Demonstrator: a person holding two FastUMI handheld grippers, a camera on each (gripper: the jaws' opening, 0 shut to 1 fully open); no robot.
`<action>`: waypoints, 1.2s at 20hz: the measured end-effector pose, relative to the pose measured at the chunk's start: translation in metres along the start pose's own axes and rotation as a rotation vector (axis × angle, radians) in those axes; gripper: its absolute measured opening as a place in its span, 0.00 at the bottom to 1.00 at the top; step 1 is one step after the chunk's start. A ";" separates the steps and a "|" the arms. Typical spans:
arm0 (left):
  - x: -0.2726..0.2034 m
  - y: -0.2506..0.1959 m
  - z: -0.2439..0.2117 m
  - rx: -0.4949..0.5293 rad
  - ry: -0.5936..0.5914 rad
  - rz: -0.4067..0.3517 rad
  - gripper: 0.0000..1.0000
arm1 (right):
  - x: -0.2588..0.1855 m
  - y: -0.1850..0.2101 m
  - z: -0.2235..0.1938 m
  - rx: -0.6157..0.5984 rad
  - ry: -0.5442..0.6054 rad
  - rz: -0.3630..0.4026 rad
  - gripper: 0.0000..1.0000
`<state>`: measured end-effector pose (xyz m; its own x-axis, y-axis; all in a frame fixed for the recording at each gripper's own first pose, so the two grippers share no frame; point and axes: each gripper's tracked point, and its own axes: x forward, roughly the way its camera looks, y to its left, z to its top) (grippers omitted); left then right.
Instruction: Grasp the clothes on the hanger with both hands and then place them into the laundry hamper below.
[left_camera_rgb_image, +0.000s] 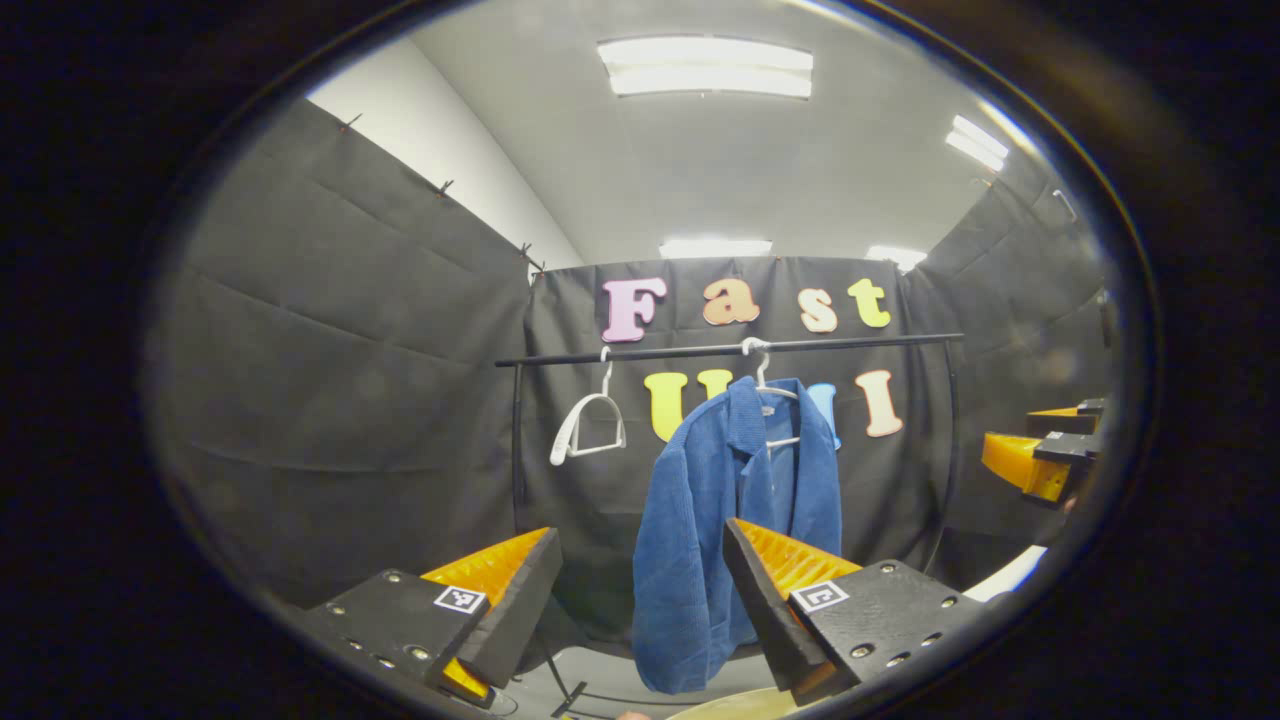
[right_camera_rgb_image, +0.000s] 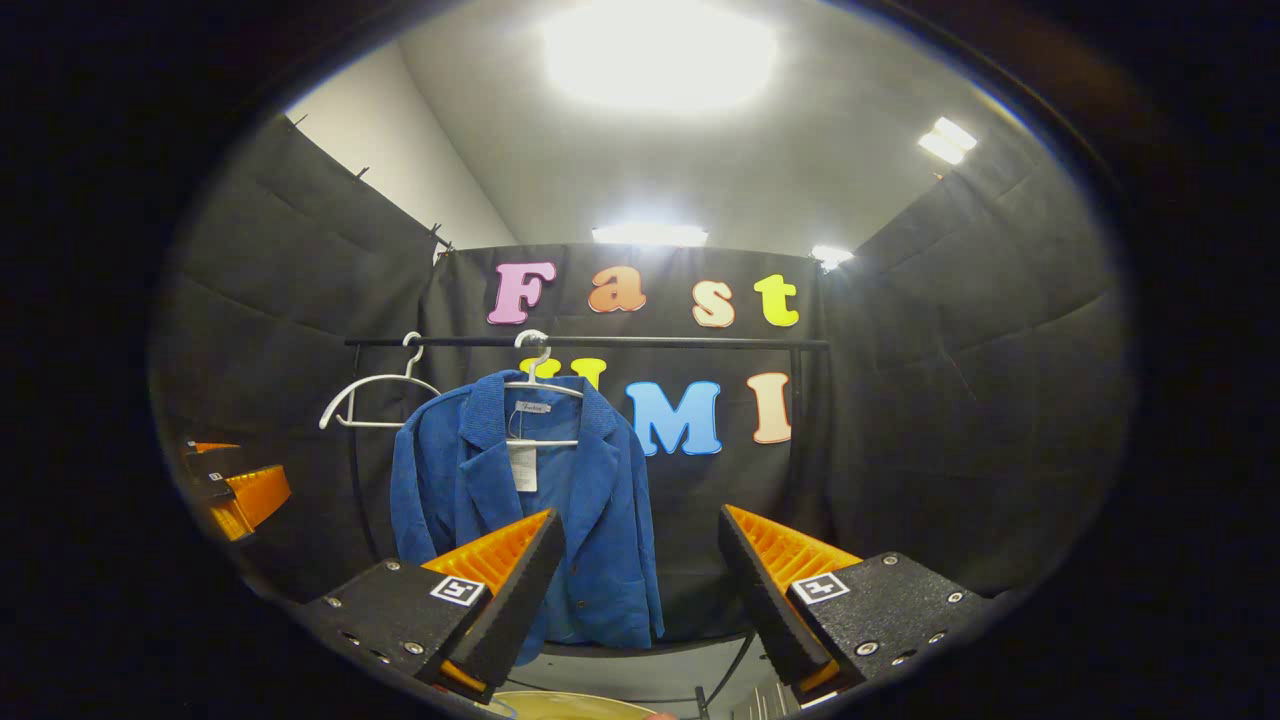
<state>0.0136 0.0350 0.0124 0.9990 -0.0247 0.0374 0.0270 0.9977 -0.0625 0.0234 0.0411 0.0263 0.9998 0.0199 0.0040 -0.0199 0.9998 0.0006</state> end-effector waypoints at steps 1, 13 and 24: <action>0.006 -0.001 0.004 0.000 -0.007 0.003 0.94 | 0.007 0.000 0.003 0.004 -0.004 0.006 0.95; 0.107 -0.097 0.007 0.035 0.005 -0.039 0.94 | 0.136 -0.017 0.002 0.055 0.025 0.109 0.95; 0.219 -0.156 -0.013 0.041 0.034 0.001 0.93 | 0.257 -0.010 -0.020 0.141 0.045 0.206 0.95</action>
<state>0.2286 -0.1266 0.0178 0.9997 -0.0249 0.0033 0.0249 0.9995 -0.0212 0.2806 0.0361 0.0077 0.9737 0.2262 -0.0261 -0.2202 0.9647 0.1444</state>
